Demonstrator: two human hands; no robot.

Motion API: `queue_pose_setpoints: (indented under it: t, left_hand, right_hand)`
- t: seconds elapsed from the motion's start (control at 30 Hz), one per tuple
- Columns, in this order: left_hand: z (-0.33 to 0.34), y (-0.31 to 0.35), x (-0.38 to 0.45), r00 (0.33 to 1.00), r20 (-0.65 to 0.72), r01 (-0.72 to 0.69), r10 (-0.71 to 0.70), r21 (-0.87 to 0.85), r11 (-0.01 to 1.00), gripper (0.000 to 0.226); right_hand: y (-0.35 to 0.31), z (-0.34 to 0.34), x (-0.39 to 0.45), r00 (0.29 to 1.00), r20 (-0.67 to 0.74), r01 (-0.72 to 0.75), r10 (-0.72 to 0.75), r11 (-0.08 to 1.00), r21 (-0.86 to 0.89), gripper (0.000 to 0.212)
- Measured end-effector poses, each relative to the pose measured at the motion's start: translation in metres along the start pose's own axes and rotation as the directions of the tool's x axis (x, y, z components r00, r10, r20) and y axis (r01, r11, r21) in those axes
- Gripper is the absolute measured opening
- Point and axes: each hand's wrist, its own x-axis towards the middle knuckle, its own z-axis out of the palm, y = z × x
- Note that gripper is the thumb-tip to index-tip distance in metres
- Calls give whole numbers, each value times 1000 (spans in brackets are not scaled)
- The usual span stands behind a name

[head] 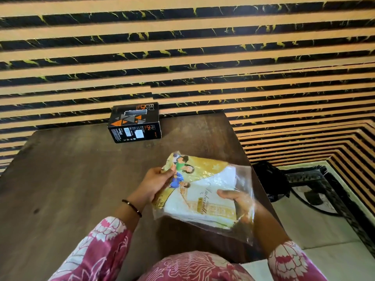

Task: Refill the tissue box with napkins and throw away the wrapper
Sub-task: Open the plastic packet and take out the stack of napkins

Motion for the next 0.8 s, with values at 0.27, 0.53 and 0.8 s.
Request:
queue_pose_setpoints:
  t: [0.27, 0.53, 0.8]
  left_hand:
    - [-46, -47, 18, 909, -414, -49, 60, 38, 998, 35]
    - [-69, -73, 11, 831, -551, 97, -78, 5, 995, 28]
    - [-55, -87, -2, 720, -615, 84, -323, -385, 919, 33]
  right_hand:
    - [-11, -15, -11, 1000, -4, 14, -14, 988, 154, 80]
    - [-1, -25, -11, 952, -280, 245, -125, 858, 451, 20]
    - [35, -9, 14, 874, -443, 415, -200, 782, 466, 44]
